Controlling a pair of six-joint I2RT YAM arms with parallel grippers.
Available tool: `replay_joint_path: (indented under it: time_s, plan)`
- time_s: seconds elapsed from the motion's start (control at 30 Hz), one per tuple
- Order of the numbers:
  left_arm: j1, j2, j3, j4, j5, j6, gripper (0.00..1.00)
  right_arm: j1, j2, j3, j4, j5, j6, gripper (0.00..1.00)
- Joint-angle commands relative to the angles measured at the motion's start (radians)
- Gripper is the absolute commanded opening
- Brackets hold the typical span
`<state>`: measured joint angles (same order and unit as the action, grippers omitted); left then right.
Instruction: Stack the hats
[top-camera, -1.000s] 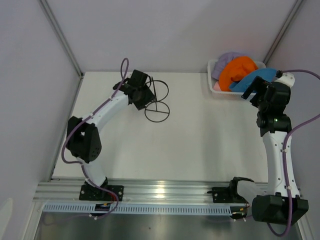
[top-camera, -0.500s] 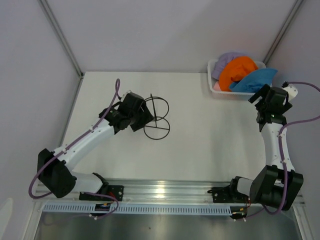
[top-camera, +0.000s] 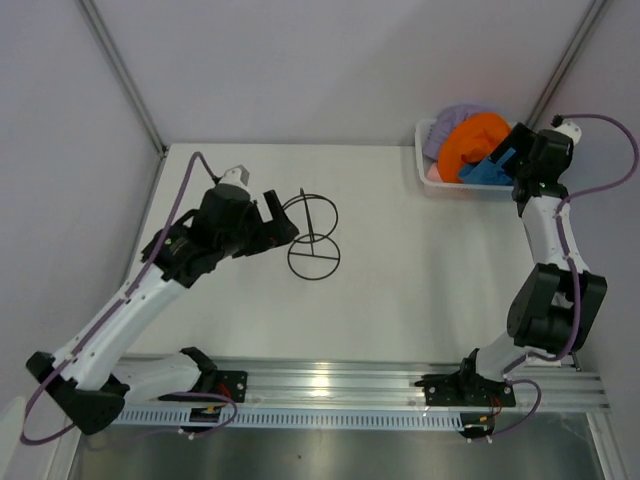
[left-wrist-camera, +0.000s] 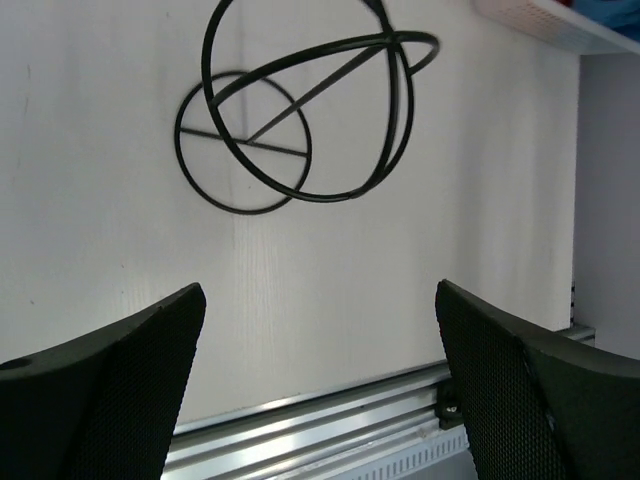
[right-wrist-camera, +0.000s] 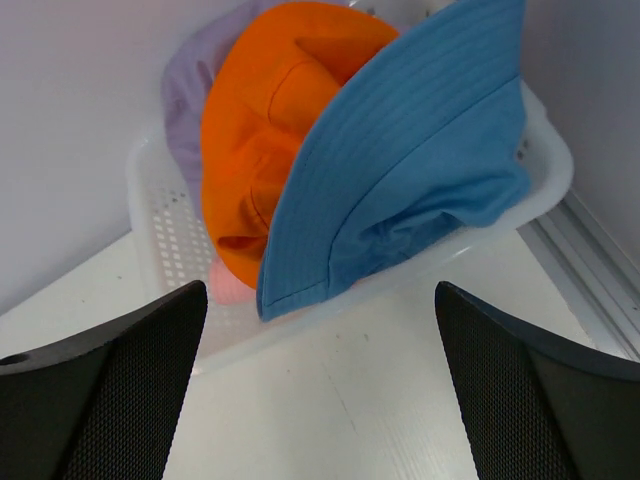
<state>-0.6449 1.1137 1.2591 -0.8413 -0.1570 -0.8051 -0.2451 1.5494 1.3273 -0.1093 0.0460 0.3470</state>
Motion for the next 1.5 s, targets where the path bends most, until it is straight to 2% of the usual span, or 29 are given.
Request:
replay_joint_path:
  time_s: [0.0, 0.07, 0.2, 0.3, 0.33, 0.4, 0.43, 0.53, 0.7, 0.87, 0.97, 1.0, 1.03, 1.13, 1.17, 1.2, 1.27, 1.33, 1.47]
  plan:
    - [0.001, -0.142, 0.071, -0.076, 0.008, 0.19, 0.99, 0.038, 0.122, 0.11, -0.01, -0.021, -0.051, 1.0]
    - [0.005, -0.181, 0.1, -0.1, -0.022, 0.21, 1.0, 0.062, 0.211, 0.168, -0.044, 0.011, -0.074, 1.0]
    - [0.014, -0.198, 0.167, -0.169, -0.071, 0.262, 1.0, 0.127, 0.342, 0.324, -0.176, 0.22, -0.111, 0.97]
    - [0.016, -0.175, 0.2, -0.197, -0.088, 0.288, 1.0, 0.151, 0.406, 0.403, -0.236, 0.29, -0.102, 0.78]
    - [0.016, -0.157, 0.209, -0.202, -0.085, 0.296, 0.99, 0.158, 0.409, 0.412, -0.248, 0.354, -0.095, 0.59]
    - [0.017, -0.129, 0.224, -0.217, -0.075, 0.319, 0.99, 0.181, 0.405, 0.424, -0.28, 0.437, -0.068, 0.34]
    - [0.017, -0.112, 0.249, -0.223, -0.072, 0.326, 0.99, 0.188, 0.397, 0.42, -0.277, 0.486, -0.065, 0.15]
    - [0.017, -0.048, 0.29, -0.235, -0.047, 0.356, 1.0, 0.202, 0.365, 0.38, -0.216, 0.469, -0.106, 0.0]
    - [0.017, -0.008, 0.316, -0.229, -0.027, 0.366, 1.0, 0.204, 0.371, 0.406, -0.248, 0.446, -0.164, 0.0]
    - [0.017, -0.04, 0.287, -0.153, 0.069, 0.354, 0.99, 0.22, 0.287, 0.507, -0.325, 0.407, -0.242, 0.0]
    - [0.016, -0.069, 0.278, -0.125, 0.1, 0.369, 0.99, 0.239, 0.214, 0.6, -0.378, 0.258, -0.377, 0.0]
    - [0.016, -0.077, 0.275, -0.114, 0.109, 0.379, 0.99, 0.242, 0.189, 0.613, -0.385, 0.161, -0.408, 0.0]
    - [0.017, -0.093, 0.272, -0.101, 0.123, 0.391, 1.0, 0.242, 0.166, 0.624, -0.389, 0.138, -0.448, 0.0]
    - [0.017, -0.132, 0.25, -0.001, 0.244, 0.464, 1.0, 0.282, 0.132, 0.743, -0.498, 0.068, -0.445, 0.0]
    - [0.016, -0.144, 0.24, 0.081, 0.291, 0.527, 0.99, 0.285, 0.136, 0.839, -0.591, 0.033, -0.433, 0.0]
    - [0.014, -0.155, 0.214, 0.132, 0.403, 0.561, 0.99, 0.286, 0.147, 0.881, -0.633, -0.068, -0.415, 0.0]
    - [0.01, -0.184, 0.166, 0.267, 0.457, 0.656, 1.0, 0.303, 0.141, 0.932, -0.72, -0.171, -0.352, 0.0]
    - [0.007, -0.19, 0.148, 0.355, 0.505, 0.71, 0.99, 0.334, 0.095, 0.899, -0.737, -0.244, -0.307, 0.0]
    - [0.007, -0.155, 0.132, 0.574, 0.56, 0.826, 0.99, 0.466, 0.045, 0.84, -0.812, -0.215, -0.276, 0.0]
